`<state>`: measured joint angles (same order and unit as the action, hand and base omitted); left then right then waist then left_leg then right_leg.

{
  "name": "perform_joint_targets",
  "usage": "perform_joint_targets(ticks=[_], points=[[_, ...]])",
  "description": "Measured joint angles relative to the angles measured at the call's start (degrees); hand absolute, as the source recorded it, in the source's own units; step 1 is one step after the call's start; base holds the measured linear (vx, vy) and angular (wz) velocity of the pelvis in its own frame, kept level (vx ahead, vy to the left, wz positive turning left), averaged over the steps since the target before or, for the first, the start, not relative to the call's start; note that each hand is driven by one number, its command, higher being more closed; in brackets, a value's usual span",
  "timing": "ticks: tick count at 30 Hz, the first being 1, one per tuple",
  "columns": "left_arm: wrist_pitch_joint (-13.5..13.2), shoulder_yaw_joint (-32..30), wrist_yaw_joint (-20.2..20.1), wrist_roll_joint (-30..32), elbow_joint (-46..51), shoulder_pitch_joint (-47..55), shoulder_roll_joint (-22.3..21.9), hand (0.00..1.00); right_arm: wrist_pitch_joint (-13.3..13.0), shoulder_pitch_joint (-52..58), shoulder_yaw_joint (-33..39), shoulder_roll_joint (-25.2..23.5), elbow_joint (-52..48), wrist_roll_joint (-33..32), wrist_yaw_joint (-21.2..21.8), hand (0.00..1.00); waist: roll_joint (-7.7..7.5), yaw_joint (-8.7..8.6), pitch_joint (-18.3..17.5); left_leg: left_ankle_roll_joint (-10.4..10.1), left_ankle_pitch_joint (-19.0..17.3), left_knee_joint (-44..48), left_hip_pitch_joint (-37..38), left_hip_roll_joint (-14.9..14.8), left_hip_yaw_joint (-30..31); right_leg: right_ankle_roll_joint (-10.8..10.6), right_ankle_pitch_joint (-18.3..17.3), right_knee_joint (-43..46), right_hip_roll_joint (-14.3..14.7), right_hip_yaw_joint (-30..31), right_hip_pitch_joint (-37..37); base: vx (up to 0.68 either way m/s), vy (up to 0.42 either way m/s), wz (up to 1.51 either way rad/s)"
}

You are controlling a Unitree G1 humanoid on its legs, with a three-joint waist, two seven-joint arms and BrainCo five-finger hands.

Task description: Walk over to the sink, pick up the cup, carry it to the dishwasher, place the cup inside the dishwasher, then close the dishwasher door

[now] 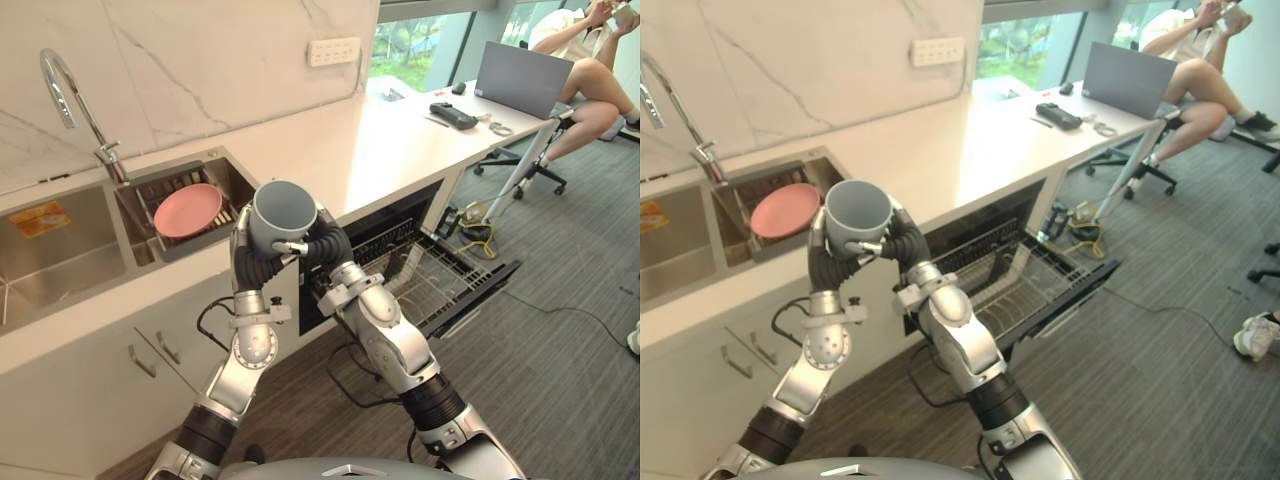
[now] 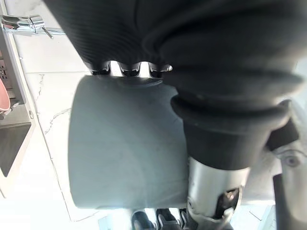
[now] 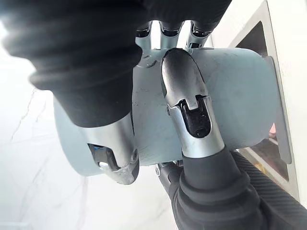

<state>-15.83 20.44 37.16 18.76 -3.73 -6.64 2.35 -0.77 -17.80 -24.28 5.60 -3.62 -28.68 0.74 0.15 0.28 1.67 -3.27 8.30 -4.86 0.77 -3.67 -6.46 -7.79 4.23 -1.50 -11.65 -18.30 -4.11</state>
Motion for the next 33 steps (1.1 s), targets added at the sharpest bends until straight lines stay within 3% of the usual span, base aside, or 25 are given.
perform_joint_targets(ticks=[4, 5, 13, 19, 24, 28, 33], points=[[-0.62, 0.22, -0.12, 0.03, -0.08, -1.14, 1.00, 1.00, -0.93, -0.79, -0.07, 0.49, 0.36, -6.00, -0.02, 1.00, 0.03, 0.20, -0.13, -0.16, 0.12, 0.00, -0.35, -0.01, 0.32, -0.04, -0.03, 0.02, 0.00, -0.40, 0.08, -0.01, -0.004, 0.06], [-1.09, 0.31, -0.44, 0.02, 0.07, -1.17, 1.42, 0.00, -1.66, -0.78, -0.30, 0.68, 0.44, -8.18, -0.01, 1.00, 0.04, 0.18, -0.27, -0.17, 0.15, 0.00, -0.54, -0.01, 0.49, -0.04, -0.02, 0.00, 0.00, -0.65, 0.13, -0.01, -0.008, 0.07], [-2.74, 3.50, -5.12, 0.01, 1.19, -0.67, 3.35, 0.00, -7.23, -0.79, 0.84, 0.70, 2.40, -17.24, 0.09, 1.00, 0.47, 0.55, -0.85, -0.20, 0.17, 0.00, -0.68, -0.05, 0.61, 0.06, 0.04, -0.13, 0.06, -0.82, 0.17, 0.00, -0.003, 0.01], [0.81, 4.11, -5.55, 2.95, 3.84, -0.96, 4.16, 0.00, -9.88, -0.78, 0.53, 0.70, 2.42, -20.51, 0.09, 1.00, 0.94, 0.54, -1.15, -0.26, 0.10, 0.01, -0.65, -0.19, 0.45, 0.03, 0.02, -0.26, 0.20, -0.63, 0.21, 0.00, 0.000, 0.00], [4.87, 4.28, -4.26, 9.71, 4.76, -1.86, 7.30, 0.00, -10.33, -0.67, 1.22, 0.70, 2.55, -22.94, 0.07, 1.00, 0.97, 0.16, -1.13, -0.25, 0.06, 0.00, -0.68, -0.20, 0.20, 0.01, 0.01, -0.27, 0.21, -0.14, 0.43, 0.00, 0.000, -0.01], [5.18, 4.01, -2.65, 11.88, 4.66, -1.34, 8.83, 0.00, -10.31, -0.55, 3.60, -0.22, 2.42, -25.22, 1.89, 1.00, 1.10, -0.29, -1.06, -0.24, 0.04, 0.00, -0.92, -0.18, -0.04, 0.01, 0.01, -0.22, 0.21, 0.23, 0.85, 0.00, 0.000, -0.03], [5.19, -0.07, 0.49, 12.31, 2.71, -0.23, 7.94, 0.00, -13.44, 0.96, 12.23, -2.91, 2.06, -28.41, 4.01, 1.00, 1.53, -0.64, -0.85, -0.21, -0.05, 0.00, -0.95, -0.19, -0.28, -0.01, 0.00, -0.23, 0.21, 0.37, 1.01, 0.00, 0.000, 0.00]])
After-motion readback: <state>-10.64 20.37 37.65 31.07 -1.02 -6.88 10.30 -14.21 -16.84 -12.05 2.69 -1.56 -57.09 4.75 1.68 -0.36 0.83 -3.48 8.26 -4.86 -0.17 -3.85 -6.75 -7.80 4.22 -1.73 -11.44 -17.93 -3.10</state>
